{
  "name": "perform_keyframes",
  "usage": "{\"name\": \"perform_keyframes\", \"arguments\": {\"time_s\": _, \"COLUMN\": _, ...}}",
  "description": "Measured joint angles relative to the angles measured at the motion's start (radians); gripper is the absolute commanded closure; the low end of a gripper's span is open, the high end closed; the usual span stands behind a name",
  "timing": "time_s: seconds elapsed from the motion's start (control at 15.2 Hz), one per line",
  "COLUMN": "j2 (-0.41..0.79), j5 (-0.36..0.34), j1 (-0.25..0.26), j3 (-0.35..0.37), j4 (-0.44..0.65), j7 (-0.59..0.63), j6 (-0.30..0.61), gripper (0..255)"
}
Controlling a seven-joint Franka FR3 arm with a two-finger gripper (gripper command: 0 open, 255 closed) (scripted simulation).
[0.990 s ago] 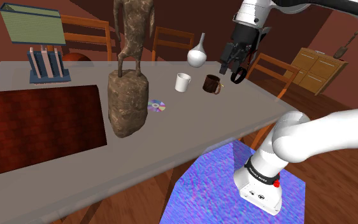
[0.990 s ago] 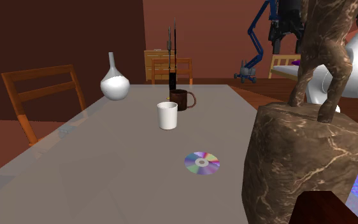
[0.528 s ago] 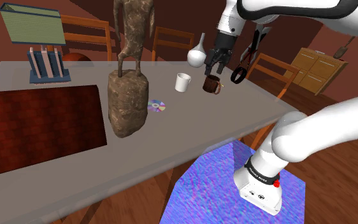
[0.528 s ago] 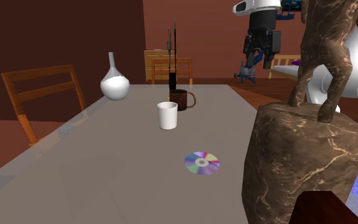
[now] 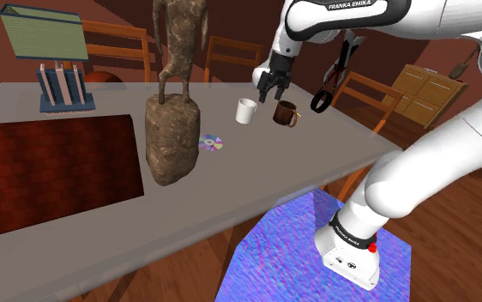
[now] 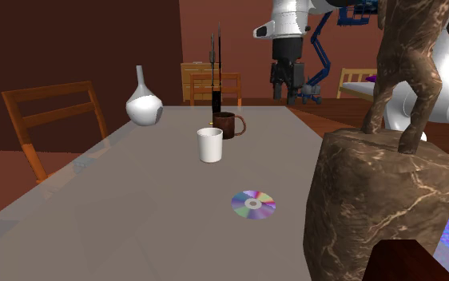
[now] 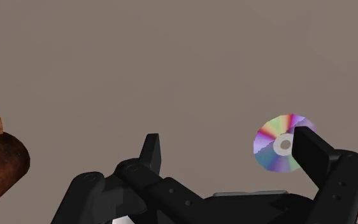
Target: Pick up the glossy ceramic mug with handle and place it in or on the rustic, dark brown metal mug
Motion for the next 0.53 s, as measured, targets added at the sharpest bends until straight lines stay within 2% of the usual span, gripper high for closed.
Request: {"name": "perform_keyframes", "arguments": {"time_s": 0.53, "j2": 0.286, "j5": -0.001, "j1": -0.019, "j3": -0.033, "j4": 0.175, "j7": -0.048, "j6": 0.118, "gripper": 0}}
